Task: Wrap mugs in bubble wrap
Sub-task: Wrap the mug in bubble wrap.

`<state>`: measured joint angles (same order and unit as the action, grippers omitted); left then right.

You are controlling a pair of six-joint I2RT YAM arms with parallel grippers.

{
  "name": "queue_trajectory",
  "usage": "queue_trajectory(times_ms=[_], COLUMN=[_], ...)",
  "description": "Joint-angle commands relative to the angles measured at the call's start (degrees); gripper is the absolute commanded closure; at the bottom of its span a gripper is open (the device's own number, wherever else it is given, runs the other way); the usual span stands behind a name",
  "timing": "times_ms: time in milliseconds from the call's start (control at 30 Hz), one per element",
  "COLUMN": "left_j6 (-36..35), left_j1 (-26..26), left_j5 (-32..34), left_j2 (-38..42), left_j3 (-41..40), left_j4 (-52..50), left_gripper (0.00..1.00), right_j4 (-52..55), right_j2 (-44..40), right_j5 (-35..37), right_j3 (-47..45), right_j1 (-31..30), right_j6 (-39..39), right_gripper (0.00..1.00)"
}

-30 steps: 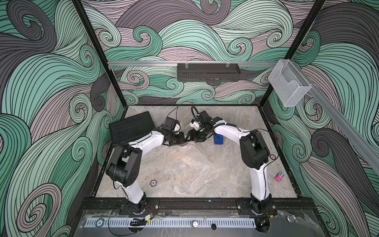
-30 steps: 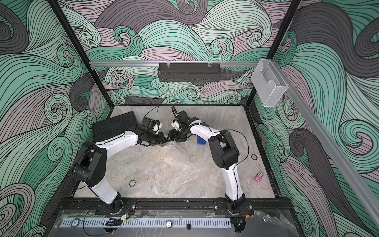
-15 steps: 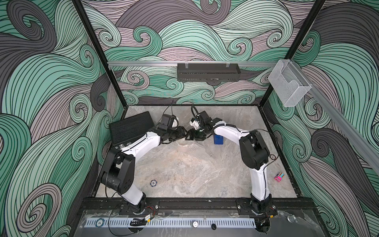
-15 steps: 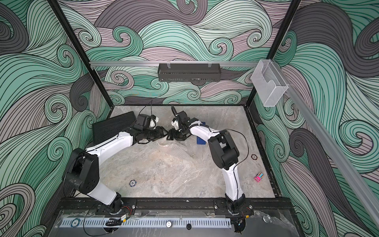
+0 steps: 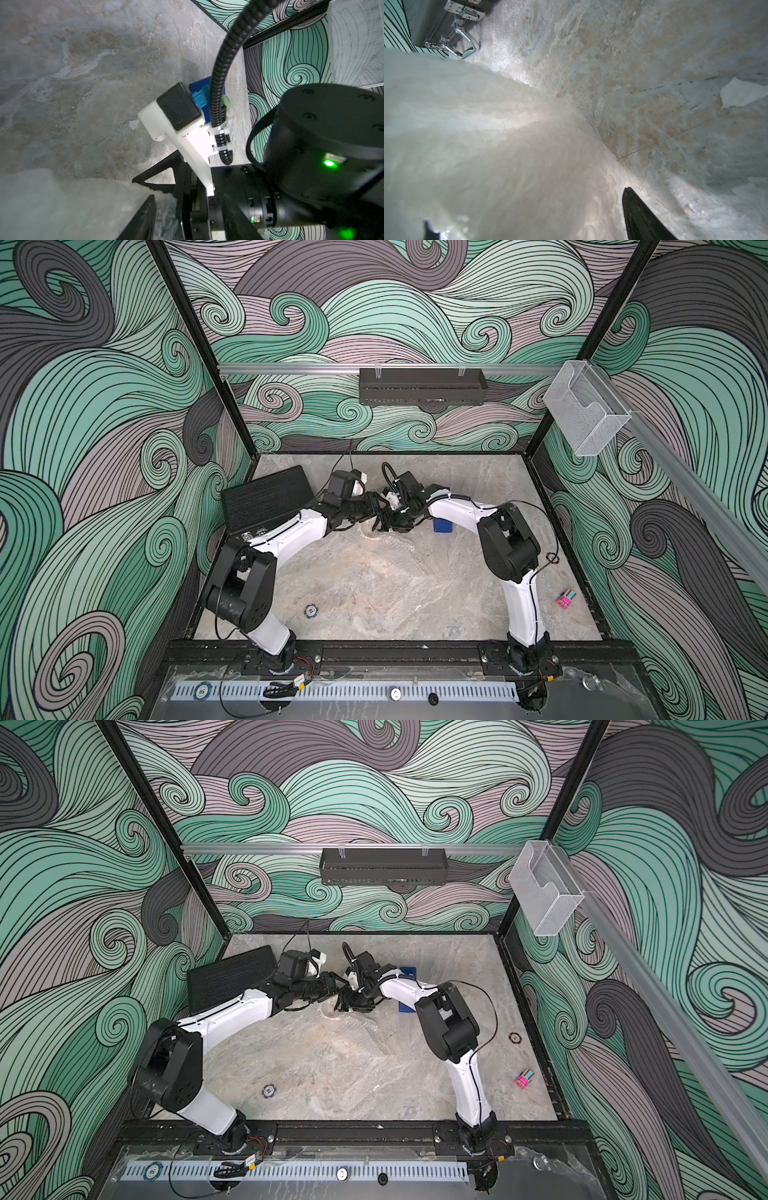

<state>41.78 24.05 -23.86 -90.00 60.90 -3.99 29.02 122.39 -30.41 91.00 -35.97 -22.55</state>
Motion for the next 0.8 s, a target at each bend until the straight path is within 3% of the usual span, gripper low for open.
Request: queue_trajectory(times_ms=[0,133,400,567,667,767], left_j6=[0.26,-3.22,-5.15,-3.28,-2.81,-8.63], left_j1=[-1.36,-1.92,-5.96,-8.78,-13.23,-15.38], left_j5=[8.57,18.38,12.88,11.51,8.72,6.81], left_j2=[8.0,16.73,22.54,27.56,29.0,27.37], left_j3=[3.99,6.27,1.03,-9.54,-12.08,-10.37], left_j4=[-6.37,-13.37,-20.81,-17.53,-14.63,-13.07], left_gripper=[0.42,0.29,0.25,0.24,0.23,0.23], right_j4=[2.91,3.16,3.8,4.54,4.75,5.21], right_j2=[0.42,0.31,0.15,-0.3,-0.27,-0.29], right_j5=[2.09,2.34,2.79,3.18,3.08,3.17], right_j3=[0.76,0.84,0.95,1.22,1.55,2.05], right_j1=[-0.33,-0.35,-0.35,-0.37,-0.33,-0.37], right_j6=[0.91,1.18,1.52,2.06,2.15,2.23], right_gripper=[0.37,0.37,0.38,0.38,0.38,0.38])
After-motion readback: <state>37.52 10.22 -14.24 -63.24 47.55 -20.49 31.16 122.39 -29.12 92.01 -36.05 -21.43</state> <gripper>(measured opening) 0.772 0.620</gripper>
